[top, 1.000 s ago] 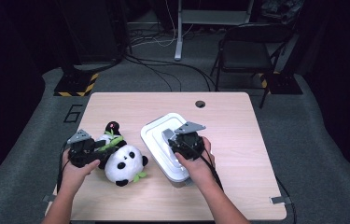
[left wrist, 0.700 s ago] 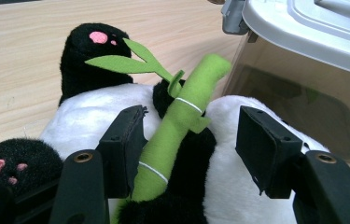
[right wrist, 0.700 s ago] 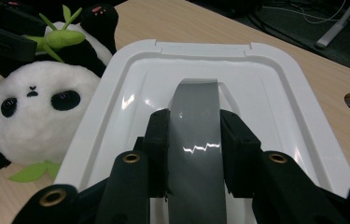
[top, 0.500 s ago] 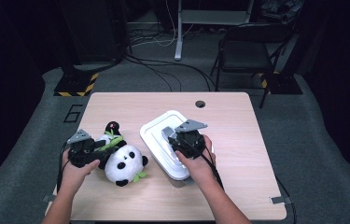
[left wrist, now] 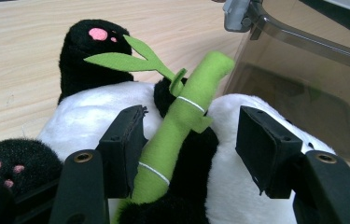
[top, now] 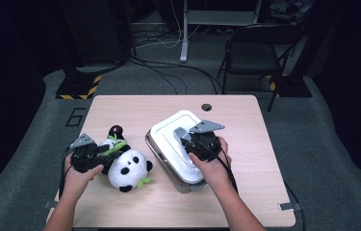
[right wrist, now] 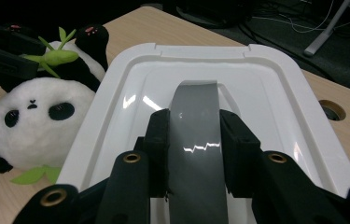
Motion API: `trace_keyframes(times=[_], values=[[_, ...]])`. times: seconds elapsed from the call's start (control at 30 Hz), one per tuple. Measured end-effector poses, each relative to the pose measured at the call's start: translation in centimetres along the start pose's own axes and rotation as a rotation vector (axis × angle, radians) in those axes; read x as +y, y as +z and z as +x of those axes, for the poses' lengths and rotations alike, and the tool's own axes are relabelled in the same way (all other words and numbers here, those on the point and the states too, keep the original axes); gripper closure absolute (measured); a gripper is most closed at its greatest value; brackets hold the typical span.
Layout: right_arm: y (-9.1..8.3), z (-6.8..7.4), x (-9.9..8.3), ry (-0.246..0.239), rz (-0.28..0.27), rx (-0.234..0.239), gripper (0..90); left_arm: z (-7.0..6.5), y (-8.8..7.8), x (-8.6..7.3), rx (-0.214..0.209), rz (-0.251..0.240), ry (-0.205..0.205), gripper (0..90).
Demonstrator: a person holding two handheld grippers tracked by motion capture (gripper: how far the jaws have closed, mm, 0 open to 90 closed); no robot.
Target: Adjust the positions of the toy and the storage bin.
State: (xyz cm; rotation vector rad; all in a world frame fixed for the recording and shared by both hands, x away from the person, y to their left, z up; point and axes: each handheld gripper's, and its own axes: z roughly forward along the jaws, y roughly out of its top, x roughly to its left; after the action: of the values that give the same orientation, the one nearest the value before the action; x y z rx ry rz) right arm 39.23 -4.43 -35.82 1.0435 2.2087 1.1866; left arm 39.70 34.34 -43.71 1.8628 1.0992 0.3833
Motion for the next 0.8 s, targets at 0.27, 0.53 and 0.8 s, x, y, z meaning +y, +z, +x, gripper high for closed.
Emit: trace_keyframes(times=[0.27, 0.53, 0.8], values=[[-1.2, -1.1, -0.5, 0.003, 0.006, -0.022, 66.7, 0.1, 0.0, -0.1, -0.001, 0.010, 0.001, 41.5], [-2.3, -2.7, -1.1, 0.030, 0.000, -0.051, 66.7, 0.1, 0.1, -0.1, 0.003, 0.013, 0.001, 41.5], [-3.4, -4.0, -1.7, 0.055, -0.007, -0.079, 66.7, 0.1, 0.2, -0.2, 0.007, 0.016, 0.007, 41.5]])
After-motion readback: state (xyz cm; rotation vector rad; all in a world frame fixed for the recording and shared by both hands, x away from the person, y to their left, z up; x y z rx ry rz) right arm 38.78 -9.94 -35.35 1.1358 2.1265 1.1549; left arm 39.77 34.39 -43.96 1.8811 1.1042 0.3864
